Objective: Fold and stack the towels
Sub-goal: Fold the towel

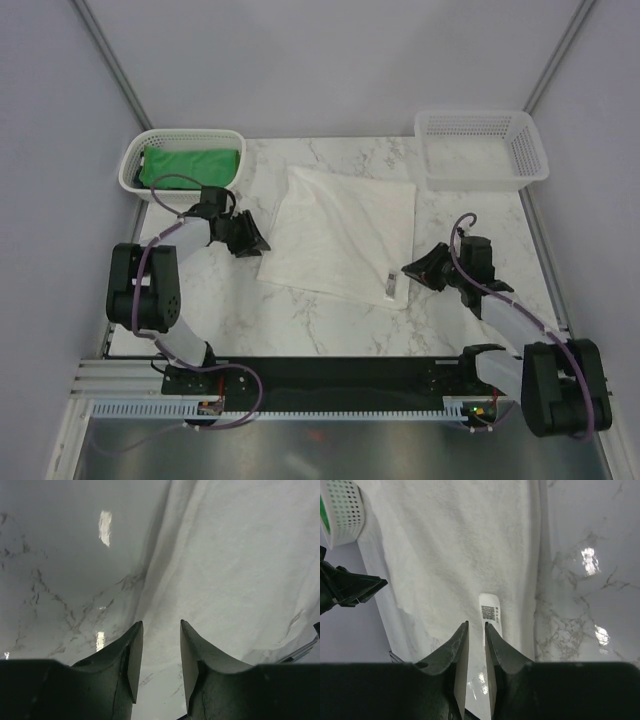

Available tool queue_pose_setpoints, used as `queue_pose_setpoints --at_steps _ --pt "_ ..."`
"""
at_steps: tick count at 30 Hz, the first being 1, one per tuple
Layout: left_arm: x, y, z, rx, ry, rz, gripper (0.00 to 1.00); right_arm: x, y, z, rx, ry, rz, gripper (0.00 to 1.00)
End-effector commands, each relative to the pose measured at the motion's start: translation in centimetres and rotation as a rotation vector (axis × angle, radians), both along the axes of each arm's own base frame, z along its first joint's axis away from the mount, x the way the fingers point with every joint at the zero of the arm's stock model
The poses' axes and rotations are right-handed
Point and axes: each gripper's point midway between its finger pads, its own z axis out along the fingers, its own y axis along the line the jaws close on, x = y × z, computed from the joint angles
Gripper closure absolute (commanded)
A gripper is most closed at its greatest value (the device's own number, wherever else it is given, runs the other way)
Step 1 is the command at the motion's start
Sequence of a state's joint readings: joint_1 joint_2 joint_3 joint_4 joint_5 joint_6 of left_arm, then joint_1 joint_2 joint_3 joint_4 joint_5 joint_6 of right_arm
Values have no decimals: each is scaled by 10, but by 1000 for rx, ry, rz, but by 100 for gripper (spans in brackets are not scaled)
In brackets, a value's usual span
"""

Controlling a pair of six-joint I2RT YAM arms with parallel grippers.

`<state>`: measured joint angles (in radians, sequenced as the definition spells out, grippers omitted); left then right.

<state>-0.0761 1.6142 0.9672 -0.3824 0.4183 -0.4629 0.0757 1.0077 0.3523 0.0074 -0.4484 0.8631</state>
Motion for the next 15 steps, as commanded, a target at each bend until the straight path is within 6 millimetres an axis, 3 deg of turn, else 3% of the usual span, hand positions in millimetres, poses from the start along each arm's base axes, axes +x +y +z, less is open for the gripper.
queue_pose_setpoints --at_steps 1,3,6,10,12,15 --pt "-16 -3 -28 -18 77 2 58 8 9 -18 30 -13 47 74" --pt "-23 2 -39 19 104 18 57 5 2 -41 -20 49 42 75" --pt "-34 15 -50 112 121 47 55 7 -8 -57 -94 100 20 74" --pt "-39 22 -46 204 86 34 52 15 -4 -39 -107 62 89 66" --pt "-39 17 -38 218 57 7 47 23 -1 -14 -110 1 115 59" --pt "-43 19 -40 263 59 0 40 11 -12 -9 -194 60 129 53"
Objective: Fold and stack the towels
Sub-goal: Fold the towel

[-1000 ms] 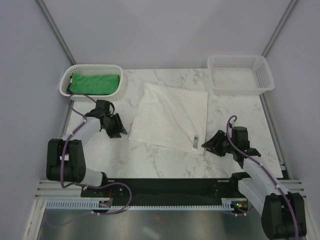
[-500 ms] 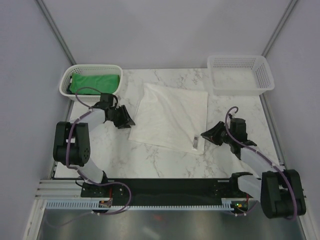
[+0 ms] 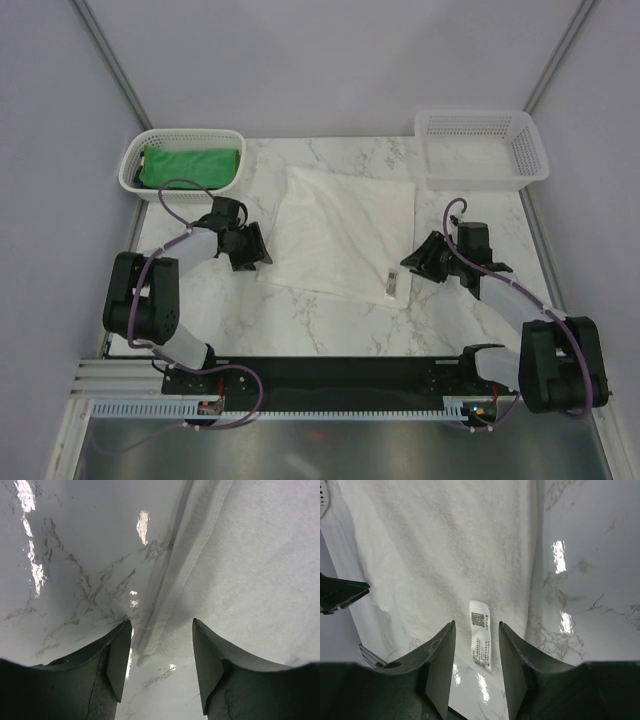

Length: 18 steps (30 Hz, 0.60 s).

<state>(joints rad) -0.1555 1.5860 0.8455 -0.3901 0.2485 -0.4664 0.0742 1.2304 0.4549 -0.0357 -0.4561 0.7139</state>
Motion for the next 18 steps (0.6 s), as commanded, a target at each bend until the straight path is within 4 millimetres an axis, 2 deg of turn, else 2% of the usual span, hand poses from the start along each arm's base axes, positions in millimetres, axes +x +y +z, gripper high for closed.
queue_pose_setpoints --at_steps 1,4,6,7,8,10,11,13,14,15,18 --pt "-4 18 -4 123 -14 -1 40 -1 -12 20 -111 -25 39 51" --pt "-15 18 -19 127 49 2 39 -10 -16 16 -134 5 40 44" --pt "-21 13 -24 103 78 1 48 -12 -17 16 -133 3 29 42" --pt "-26 6 -26 72 94 -16 53 -10 -18 18 -133 -3 23 42" --pt "-29 1 -25 46 100 -15 67 -5 -17 27 -131 -26 21 41" --pt "-41 -7 -27 17 124 -27 80 -1 -17 37 -132 -47 19 41" --pt "-43 -8 -23 6 114 -10 90 5 -17 48 -129 -75 18 41" --pt "-57 -12 -24 -18 133 -8 98 9 -16 57 -127 -93 18 41" --pt "-59 -15 -19 -36 122 3 98 13 -15 63 -125 -107 22 41" --pt "-69 -14 -22 -33 134 1 98 13 -15 65 -124 -108 28 41" --pt "-84 -14 -22 -35 124 -13 98 14 -13 62 -124 -98 49 41"
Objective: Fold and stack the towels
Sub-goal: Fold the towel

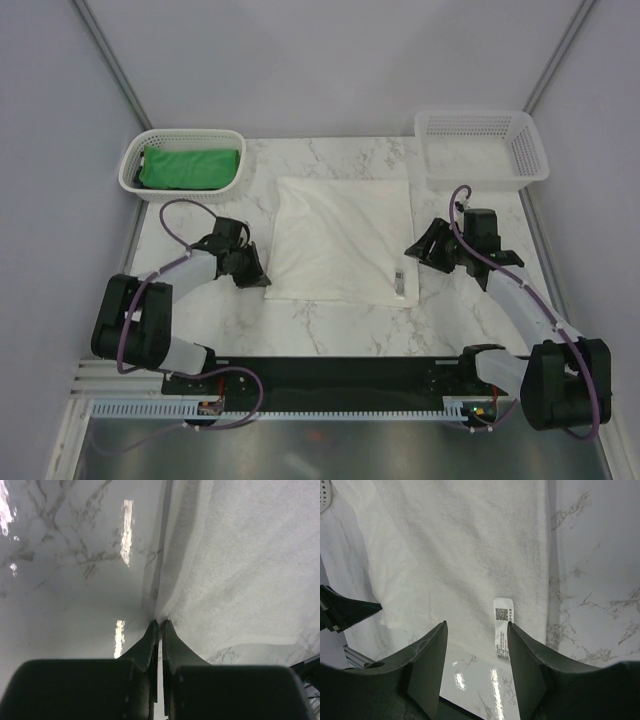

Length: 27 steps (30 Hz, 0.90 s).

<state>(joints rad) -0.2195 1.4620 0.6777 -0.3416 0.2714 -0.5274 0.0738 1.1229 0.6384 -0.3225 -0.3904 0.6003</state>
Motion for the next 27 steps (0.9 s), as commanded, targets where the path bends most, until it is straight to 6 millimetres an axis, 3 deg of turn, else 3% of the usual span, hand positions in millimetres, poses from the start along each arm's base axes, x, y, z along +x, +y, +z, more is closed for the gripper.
queue_pose_setpoints --at_steps 1,5,6,7,11,12,13,14,15,16,17,19,20,22,23,25,26,27 --pt "-42 4 -14 10 104 6 98 6 1 12 -8 -36 30 41" --pt "-55 8 -17 39 128 78 97 4 3 10 2 -36 47 41" --pt "-56 5 -15 24 131 75 88 4 5 11 10 -42 54 41" --pt "-57 3 -12 14 135 77 60 4 8 13 21 -47 68 42" --pt "-31 -1 24 -2 27 82 43 4 45 27 101 -76 162 49" --pt "-5 -3 51 -2 -56 85 40 7 55 33 109 -104 179 50" --pt "9 -3 64 -4 -84 87 39 3 74 37 127 -113 228 55" --pt "37 -7 99 -13 -183 62 39 9 86 42 160 -149 249 60" --pt "51 -7 114 -11 -222 59 38 7 97 44 220 -125 247 65" --pt "67 -6 117 -1 -236 47 38 1 112 35 240 -95 277 81" --pt "93 -11 150 -17 -320 38 38 7 124 43 276 -145 293 88" --pt "121 -15 162 -14 -363 -2 39 2 143 36 304 -122 316 100" --pt "148 -21 165 -13 -375 -23 40 3 149 35 312 -126 321 100" --pt "172 -28 163 -11 -390 -77 42 7 160 30 310 -146 332 100" --pt "193 -32 150 -8 -369 -92 43 11 162 30 306 -153 333 100" --pt "211 -34 137 5 -353 -118 44 24 162 22 263 -168 322 100" --pt "223 -34 141 13 -370 -118 44 26 162 19 248 -162 324 100" --pt "226 -31 115 39 -303 -111 44 28 164 17 248 -157 328 100"
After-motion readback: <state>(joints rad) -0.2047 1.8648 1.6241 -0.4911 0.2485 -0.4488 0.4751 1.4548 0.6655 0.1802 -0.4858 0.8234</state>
